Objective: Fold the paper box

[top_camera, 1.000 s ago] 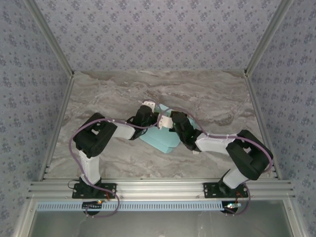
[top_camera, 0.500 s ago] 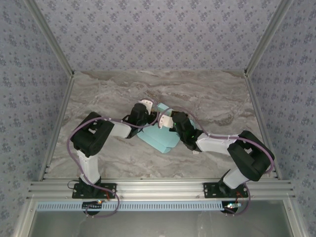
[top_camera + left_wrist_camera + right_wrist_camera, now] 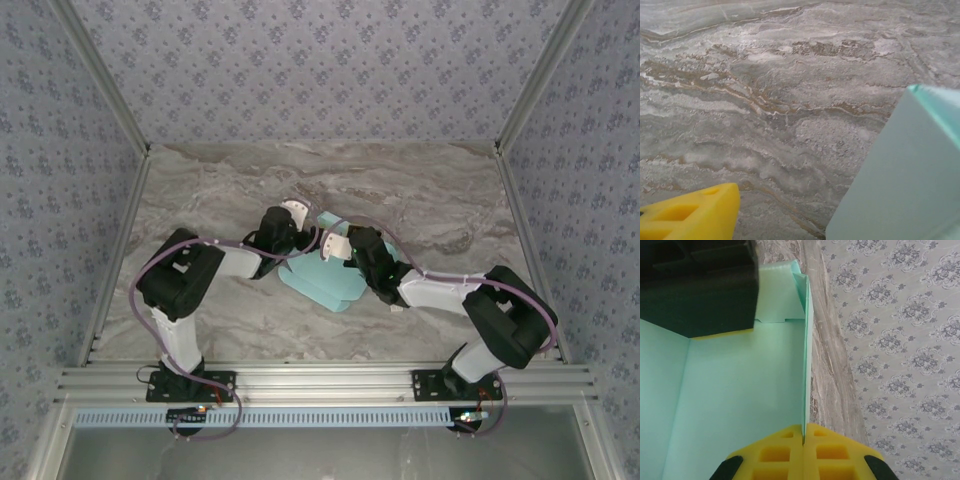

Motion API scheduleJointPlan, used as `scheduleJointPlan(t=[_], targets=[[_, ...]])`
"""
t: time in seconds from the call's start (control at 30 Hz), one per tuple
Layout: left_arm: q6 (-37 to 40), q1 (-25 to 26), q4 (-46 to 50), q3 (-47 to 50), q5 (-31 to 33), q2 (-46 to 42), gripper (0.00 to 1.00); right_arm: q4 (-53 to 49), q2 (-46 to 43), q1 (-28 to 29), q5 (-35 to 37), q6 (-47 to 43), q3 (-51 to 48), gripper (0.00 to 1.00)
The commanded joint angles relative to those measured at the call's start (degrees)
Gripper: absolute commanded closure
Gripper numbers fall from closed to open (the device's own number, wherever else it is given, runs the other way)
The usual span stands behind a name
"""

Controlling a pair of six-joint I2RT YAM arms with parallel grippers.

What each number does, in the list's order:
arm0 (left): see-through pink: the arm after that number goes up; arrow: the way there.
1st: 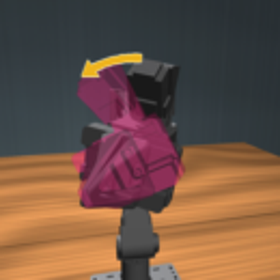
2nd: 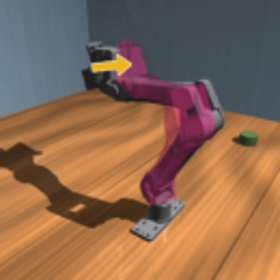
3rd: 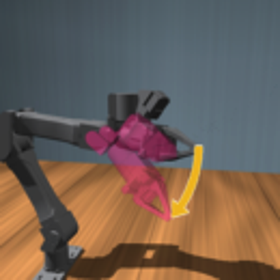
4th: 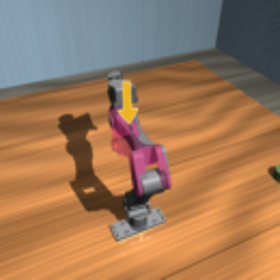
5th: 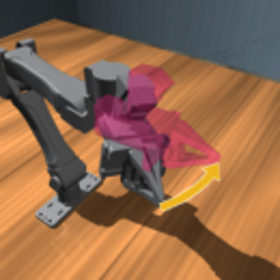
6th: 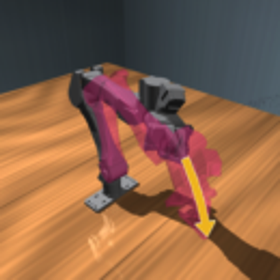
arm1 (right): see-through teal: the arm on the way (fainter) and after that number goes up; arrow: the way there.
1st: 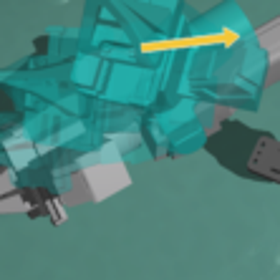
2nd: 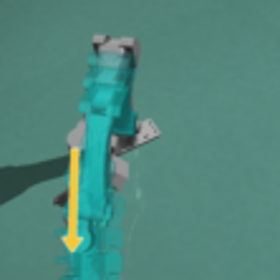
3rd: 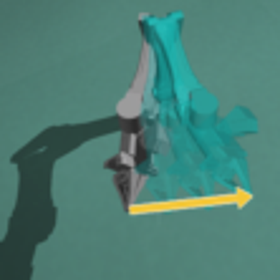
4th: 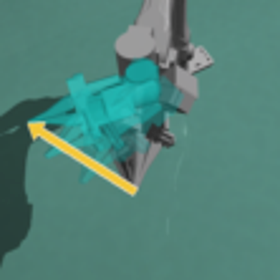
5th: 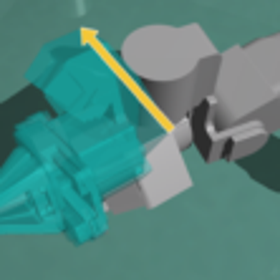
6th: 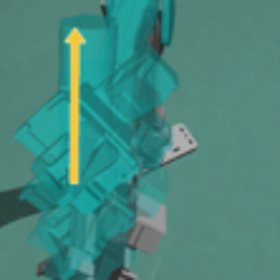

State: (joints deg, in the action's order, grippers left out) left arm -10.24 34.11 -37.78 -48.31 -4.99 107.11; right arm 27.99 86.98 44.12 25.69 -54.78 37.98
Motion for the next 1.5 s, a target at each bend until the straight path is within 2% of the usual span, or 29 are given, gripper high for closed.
scheduleJointPlan(t=[0.0,0.1,0.23,0.43,0.63,0.93,1.1,1.13,1.23,1.37,1.47], targets=[[0.70,-1.02,-2.93,-0.38,-0.67,-3.31,0.29,-3.82,-0.60,-0.15,0.32,0.59,-0.09,0.96],[0.57,-1.07,-2.79,-0.56,0.02,-3.40,0.31,-3.82,-0.65,-0.15,0.32,0.72,-0.10,0.95],[1.16,-1.06,-0.57,-2.54,0.63,-2.24,0.41,-3.88,-0.69,-0.15,0.32,0.67,-0.08,0.96],[1.36,-1.02,-0.58,-2.84,5.54,-0.88,0.53,-4.09,-0.91,0.01,0.09,0.95,-0.01,0.96],[1.72,0.16,0.14,-2.92,14.59,-0.76,0.63,-4.30,-0.91,0.07,0.15,1.23,0.14,0.96],[-5.20,2.20,4.21,-3.56,32.90,-1.40,0.76,-4.79,-1.28,0.31,-0.53,1.69,-0.09,0.96],[-5.83,2.86,5.44,-4.25,37.49,-0.94,0.80,-4.96,-1.50,0.35,-0.74,1.73,-0.10,0.96],[-5.65,2.86,4.73,-3.95,36.88,-0.94,0.80,-4.96,-1.50,0.35,-0.71,1.79,-0.14,0.96],[-4.09,2.38,0.16,-2.04,29.43,-1.28,0.76,-4.89,-1.49,0.12,-0.52,1.80,-0.10,0.96],[-2.08,0.34,-0.99,-1.19,16.42,-1.55,0.61,-4.95,-1.52,-0.15,-0.22,1.87,0.12,0.96],[-0.82,-0.47,-0.55,-0.23,11.61,-1.99,0.53,-4.96,-1.43,-0.39,-0.13,1.86,0.24,0.96]])
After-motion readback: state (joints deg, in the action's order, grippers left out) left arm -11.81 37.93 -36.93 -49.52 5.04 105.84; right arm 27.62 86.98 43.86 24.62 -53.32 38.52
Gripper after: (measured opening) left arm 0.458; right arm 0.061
